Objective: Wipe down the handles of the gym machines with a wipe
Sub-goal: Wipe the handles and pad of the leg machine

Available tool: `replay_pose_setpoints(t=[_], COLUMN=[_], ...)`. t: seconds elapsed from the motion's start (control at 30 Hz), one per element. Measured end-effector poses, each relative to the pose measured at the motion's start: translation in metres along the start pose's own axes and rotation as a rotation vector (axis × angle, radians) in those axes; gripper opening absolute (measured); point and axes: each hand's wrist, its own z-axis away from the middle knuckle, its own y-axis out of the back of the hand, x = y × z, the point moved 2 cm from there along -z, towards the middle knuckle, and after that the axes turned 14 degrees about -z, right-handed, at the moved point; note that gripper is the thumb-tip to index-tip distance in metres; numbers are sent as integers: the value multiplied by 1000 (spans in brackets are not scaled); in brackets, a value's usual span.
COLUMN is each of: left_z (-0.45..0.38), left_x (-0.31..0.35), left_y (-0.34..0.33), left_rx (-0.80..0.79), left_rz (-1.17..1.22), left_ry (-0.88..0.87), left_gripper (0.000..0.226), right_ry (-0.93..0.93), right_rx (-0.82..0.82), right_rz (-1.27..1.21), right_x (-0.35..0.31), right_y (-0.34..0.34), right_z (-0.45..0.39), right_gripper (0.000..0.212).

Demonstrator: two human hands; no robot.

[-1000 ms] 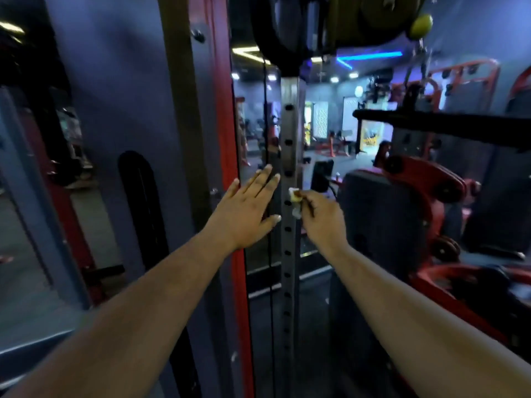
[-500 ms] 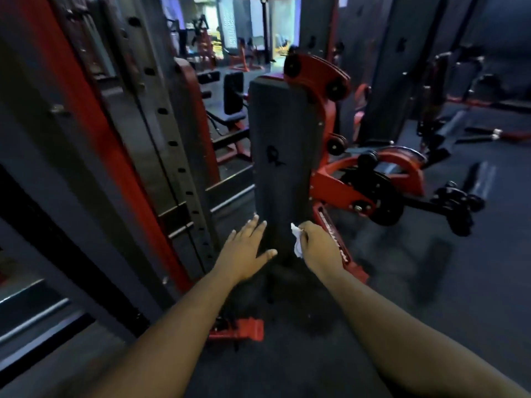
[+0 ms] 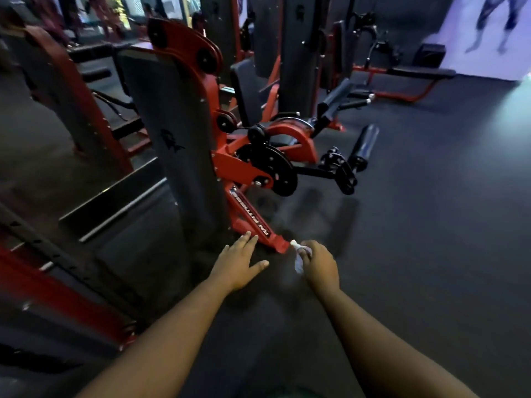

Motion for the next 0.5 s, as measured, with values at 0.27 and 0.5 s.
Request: replay_pose_setpoints(t=[0.27,0.5], left_z=[-71,-168], left_x=[121,178], left_y=[-14,-35], left_rx=[-75,-109], left_rz=[-39,-45], left_ry=[-181,-324], left_gripper=[86,88], right_ry=[-112,-198], right_rx=[169,226], right_rz=[19,98], right_x=[91,139], right_y=[93,141], right_z=[-27,-84], right_gripper=[17,15])
